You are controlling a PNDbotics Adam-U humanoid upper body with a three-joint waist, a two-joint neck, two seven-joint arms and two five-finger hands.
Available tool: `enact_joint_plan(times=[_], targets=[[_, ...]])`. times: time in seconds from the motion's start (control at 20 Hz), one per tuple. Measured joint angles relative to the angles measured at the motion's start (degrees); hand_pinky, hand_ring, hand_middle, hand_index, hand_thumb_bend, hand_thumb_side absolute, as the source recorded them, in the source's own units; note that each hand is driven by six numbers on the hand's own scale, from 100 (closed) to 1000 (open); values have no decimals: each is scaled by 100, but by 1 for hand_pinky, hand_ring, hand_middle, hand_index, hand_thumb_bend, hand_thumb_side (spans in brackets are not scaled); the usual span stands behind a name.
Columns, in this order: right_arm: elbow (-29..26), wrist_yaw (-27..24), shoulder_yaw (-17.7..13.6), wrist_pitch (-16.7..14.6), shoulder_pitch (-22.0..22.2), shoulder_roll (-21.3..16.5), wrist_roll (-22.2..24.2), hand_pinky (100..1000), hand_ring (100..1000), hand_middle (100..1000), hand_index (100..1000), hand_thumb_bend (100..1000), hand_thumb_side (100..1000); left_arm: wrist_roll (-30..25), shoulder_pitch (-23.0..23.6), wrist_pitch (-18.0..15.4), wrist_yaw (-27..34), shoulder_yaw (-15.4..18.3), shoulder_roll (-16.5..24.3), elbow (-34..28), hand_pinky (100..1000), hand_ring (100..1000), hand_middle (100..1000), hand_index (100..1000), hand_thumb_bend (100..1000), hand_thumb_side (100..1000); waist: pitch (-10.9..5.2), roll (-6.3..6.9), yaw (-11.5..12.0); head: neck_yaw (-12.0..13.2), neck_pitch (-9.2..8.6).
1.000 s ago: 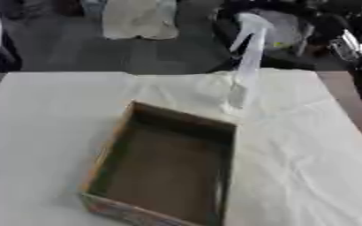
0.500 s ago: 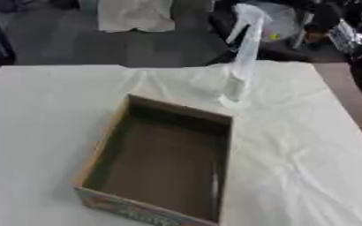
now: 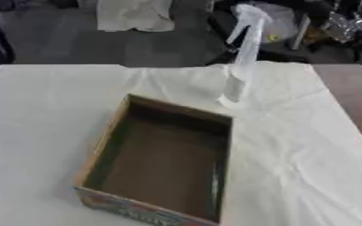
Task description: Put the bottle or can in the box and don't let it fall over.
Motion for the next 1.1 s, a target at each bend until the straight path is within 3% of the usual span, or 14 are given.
enact_joint_plan(times=[0.35,0.7,1.1], targets=[[639,560,330,-454,-378,-547,1340,811,843,786,778,345,417,-20,23,20,-4,-14,33,0,692,820,850,793,358,818,-14,-19,-4,-2,1],[1227,786,397,-853,-824,-698,2719,822,840,780,776,335,423,-36,67,36,-8,-36,40,0,691,820,848,792,352,822,-42,-35,-36,5,34],[2056,997,644,-1060,-1396,-767,3223,823,842,782,777,359,412,-53,140,70,-14,-69,85,0,690,820,849,791,350,825,-102,-102,-90,48,106]])
